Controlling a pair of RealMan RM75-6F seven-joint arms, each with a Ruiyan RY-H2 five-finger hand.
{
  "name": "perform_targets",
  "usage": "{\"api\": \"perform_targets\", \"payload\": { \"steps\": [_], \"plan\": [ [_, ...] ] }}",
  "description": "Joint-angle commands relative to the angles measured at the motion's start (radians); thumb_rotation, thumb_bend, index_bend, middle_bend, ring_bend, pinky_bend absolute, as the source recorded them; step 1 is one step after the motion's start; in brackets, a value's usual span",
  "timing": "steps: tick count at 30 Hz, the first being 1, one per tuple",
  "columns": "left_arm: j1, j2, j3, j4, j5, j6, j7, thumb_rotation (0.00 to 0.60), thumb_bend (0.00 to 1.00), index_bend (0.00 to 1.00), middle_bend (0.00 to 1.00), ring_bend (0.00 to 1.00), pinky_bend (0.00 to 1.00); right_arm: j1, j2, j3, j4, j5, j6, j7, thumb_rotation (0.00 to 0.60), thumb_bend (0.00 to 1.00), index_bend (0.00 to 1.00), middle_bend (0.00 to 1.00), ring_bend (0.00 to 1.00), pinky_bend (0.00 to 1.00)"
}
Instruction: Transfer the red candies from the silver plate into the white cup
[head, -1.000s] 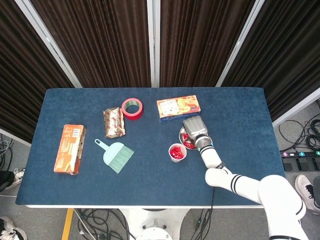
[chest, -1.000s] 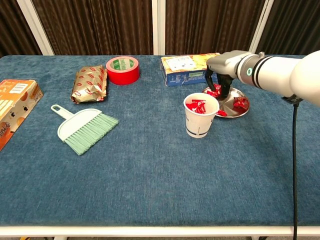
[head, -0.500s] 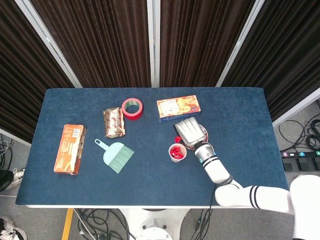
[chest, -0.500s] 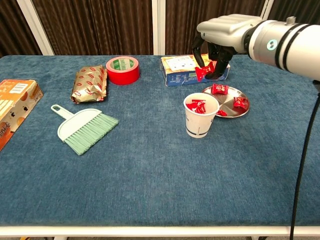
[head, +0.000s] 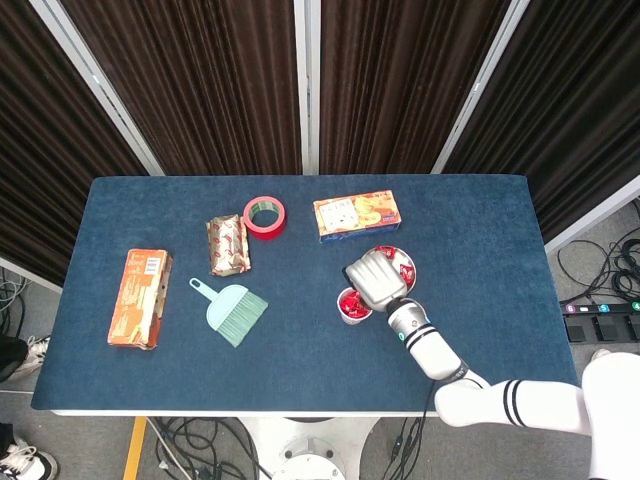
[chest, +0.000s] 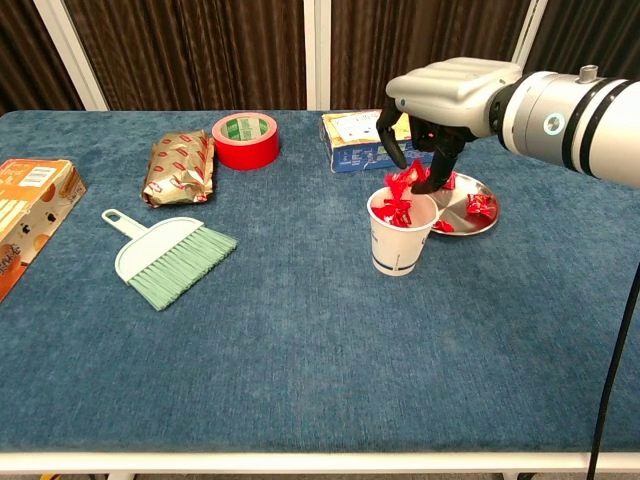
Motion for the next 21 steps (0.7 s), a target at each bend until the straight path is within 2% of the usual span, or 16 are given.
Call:
{"api": "perform_targets", "payload": {
  "steps": [1,8,15,19,21],
  "plan": [
    [0.001,-0.002,-0.001,0.004,-0.002,-0.001,-0.003,0.600,0.10,0.15,0.16,0.06,0.19,0.005,-0.005,0.001,0.012,0.001,-0.013,0.006,0.600,0.05,0.53,1.00,1.00,1.00],
    [0.001,-0.006,-0.003,0.018,-0.004,-0.002,-0.015,0.600,0.10,0.15,0.16,0.06,0.19,0.005,-0.003,0.011,0.018,-0.001,-0.009,0.014,0.600,0.04,0.49,1.00,1.00,1.00],
    [-0.004,-0.005,-0.003,0.016,0.001,0.001,-0.012,0.599,0.10,0.15,0.16,0.06,0.19,-0.031,0.053,0.032,-0.017,-0.024,0.057,0.041,0.600,0.04,0.49,1.00,1.00,1.00],
    [-0.007,-0.004,-0.004,0.009,0.005,0.004,-0.004,0.600,0.10,0.15,0.16,0.06,0.19,-0.066,0.073,0.020,0.004,-0.074,0.102,0.064,0.600,0.06,0.50,1.00,1.00,1.00],
    [-0.010,-0.003,-0.003,0.005,0.007,0.002,0.000,0.600,0.10,0.15,0.16,0.06,0.19,-0.076,0.078,0.005,0.026,-0.055,0.084,0.058,0.600,0.08,0.53,1.00,1.00,1.00]
  ]
}}
